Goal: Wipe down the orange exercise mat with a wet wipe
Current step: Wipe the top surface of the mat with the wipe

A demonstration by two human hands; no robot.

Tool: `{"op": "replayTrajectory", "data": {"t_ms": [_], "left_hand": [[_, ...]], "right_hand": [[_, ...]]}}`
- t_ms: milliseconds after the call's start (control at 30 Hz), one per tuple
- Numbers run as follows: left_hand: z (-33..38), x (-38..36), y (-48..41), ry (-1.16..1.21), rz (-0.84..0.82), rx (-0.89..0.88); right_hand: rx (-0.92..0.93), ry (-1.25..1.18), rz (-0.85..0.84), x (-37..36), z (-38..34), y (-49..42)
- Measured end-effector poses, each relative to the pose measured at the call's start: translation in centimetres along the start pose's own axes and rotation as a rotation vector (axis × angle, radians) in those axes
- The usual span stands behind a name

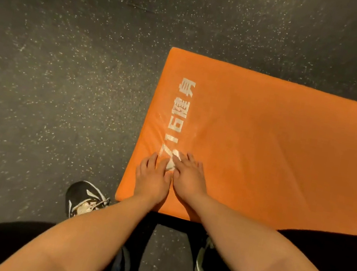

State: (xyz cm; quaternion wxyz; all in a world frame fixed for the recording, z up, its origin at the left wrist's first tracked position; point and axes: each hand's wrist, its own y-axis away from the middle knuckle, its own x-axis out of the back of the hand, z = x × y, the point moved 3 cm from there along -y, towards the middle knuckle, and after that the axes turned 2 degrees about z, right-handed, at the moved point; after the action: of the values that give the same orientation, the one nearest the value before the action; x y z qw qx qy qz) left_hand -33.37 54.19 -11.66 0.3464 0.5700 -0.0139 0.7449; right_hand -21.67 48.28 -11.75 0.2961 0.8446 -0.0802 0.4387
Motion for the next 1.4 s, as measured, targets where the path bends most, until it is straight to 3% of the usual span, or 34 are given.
{"op": "replayTrajectory", "data": {"t_ms": [100, 300, 600, 733, 833, 933, 1000, 1167, 1400], "left_hand": [[0.5, 0.2, 1.5, -0.005, -0.006, -0.002], [-0.2, -0.1, 5.0, -0.020, -0.103, 0.048], [-1.4, -0.6, 7.6, 0.040, -0.269, -0.145], [-2.4, -0.2, 7.4, -0.026, -0.199, -0.210], [-2.1, -0.7, 8.1, 0.004, -0.010, -0.283], [-2.4, 0.4, 6.3, 0.114, 0.184, -0.133], [-3.9, 2.5, 3.2, 0.093, 0.224, -0.092], [-3.6, 2.0, 2.2, 0.070, -0.121, -0.235], [-3.0, -0.6, 4.0, 0.056, -0.187, -0.220]], "right_hand": [[-0.071, 0.041, 0.022, 0.3, -0.2, 1.4], [-0.026, 0.065, -0.026, -0.9, -1.8, 4.8], [-0.073, -0.087, 0.026, -0.9, -1.7, 6.7], [-0.092, -0.063, 0.041, -0.7, -2.2, 6.8], [-0.106, -0.062, 0.026, -0.7, -2.2, 6.6], [-0.112, -0.059, 0.024, -0.4, -2.3, 6.0], [-0.109, -0.062, 0.039, -0.2, -2.5, 5.4], [-0.132, -0.052, 0.020, -0.1, -2.3, 4.8], [-0.166, -0.086, 0.071, -0.9, -2.4, 4.4]]}}
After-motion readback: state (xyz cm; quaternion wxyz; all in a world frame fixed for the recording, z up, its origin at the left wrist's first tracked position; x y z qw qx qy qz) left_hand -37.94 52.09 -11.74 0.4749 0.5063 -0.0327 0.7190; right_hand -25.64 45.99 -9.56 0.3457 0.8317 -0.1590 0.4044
